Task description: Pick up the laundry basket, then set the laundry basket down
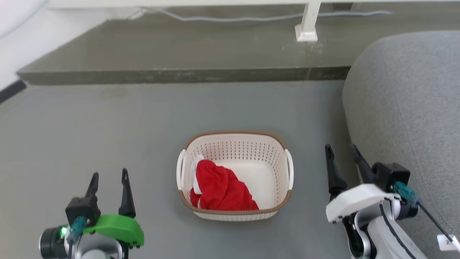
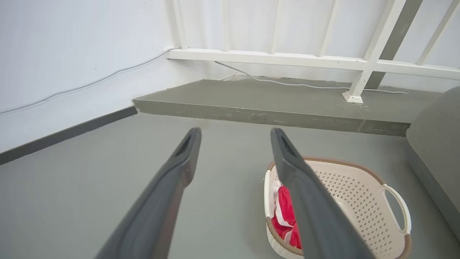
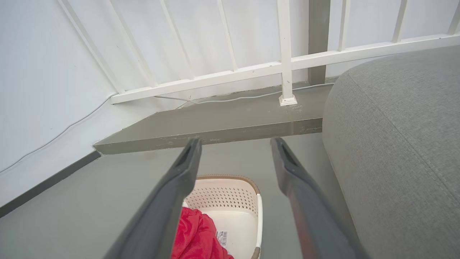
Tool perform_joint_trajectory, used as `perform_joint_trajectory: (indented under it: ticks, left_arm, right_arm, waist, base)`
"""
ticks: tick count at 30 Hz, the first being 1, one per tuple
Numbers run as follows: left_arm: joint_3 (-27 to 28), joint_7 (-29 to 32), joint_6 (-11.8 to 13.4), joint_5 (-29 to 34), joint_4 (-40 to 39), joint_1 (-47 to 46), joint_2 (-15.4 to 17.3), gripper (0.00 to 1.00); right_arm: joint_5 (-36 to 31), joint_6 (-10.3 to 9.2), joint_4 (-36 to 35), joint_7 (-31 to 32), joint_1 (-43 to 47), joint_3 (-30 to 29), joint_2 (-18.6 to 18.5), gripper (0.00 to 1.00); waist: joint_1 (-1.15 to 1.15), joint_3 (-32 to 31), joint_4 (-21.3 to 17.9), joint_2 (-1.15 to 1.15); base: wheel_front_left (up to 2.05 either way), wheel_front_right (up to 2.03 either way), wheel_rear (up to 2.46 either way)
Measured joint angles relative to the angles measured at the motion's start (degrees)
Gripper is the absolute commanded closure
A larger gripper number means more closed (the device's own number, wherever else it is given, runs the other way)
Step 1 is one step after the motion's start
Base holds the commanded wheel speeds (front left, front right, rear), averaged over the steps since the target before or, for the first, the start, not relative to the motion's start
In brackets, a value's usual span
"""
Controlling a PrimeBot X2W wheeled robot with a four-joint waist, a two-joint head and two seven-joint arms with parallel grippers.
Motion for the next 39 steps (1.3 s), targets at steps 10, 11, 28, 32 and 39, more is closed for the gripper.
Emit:
perform_joint_trajectory:
  ticks: [10,11,28,32,39]
  left_arm:
    - [1.1,0.0,0.0,0.7,-3.9,3.2,0.0,0.0]
    - [1.2,0.0,0.0,0.7,-4.4,3.5,0.0,0.0]
    - [1.9,0.0,-0.1,3.5,-7.0,6.1,-0.1,0.0]
    - [2.1,0.0,-0.1,3.7,-7.1,6.5,-0.1,0.0]
    - [1.5,0.1,-0.1,3.5,-3.4,7.3,-1.2,1.0]
  right_arm:
    - [-1.5,-0.01,-3.7,0.0,4.1,-2.0,0.8,0.0]
    - [-1.6,-0.01,-4.0,0.0,4.2,-2.1,0.9,0.0]
    - [-3.5,0.0,-6.9,0.0,6.8,-3.7,1.6,0.0]
    - [-3.5,0.04,-7.2,0.0,7.7,-4.2,1.7,0.0]
    - [-3.3,0.08,-4.1,0.1,9.5,-4.0,1.8,1.0]
  waist:
    - [0.0,-3.3,-0.2,0.0]
    - [0.0,-3.2,-0.2,0.0]
    - [0.0,-3.4,-0.1,0.0]
    - [0.0,-3.5,-0.1,0.0]
    - [0.0,-3.5,-0.1,0.0]
  base:
    - [0.0,0.0,0.0]
    - [0.0,0.0,0.0]
    - [0.0,0.0,0.0]
    - [0.0,0.0,0.0]
    - [0.0,0.0,0.0]
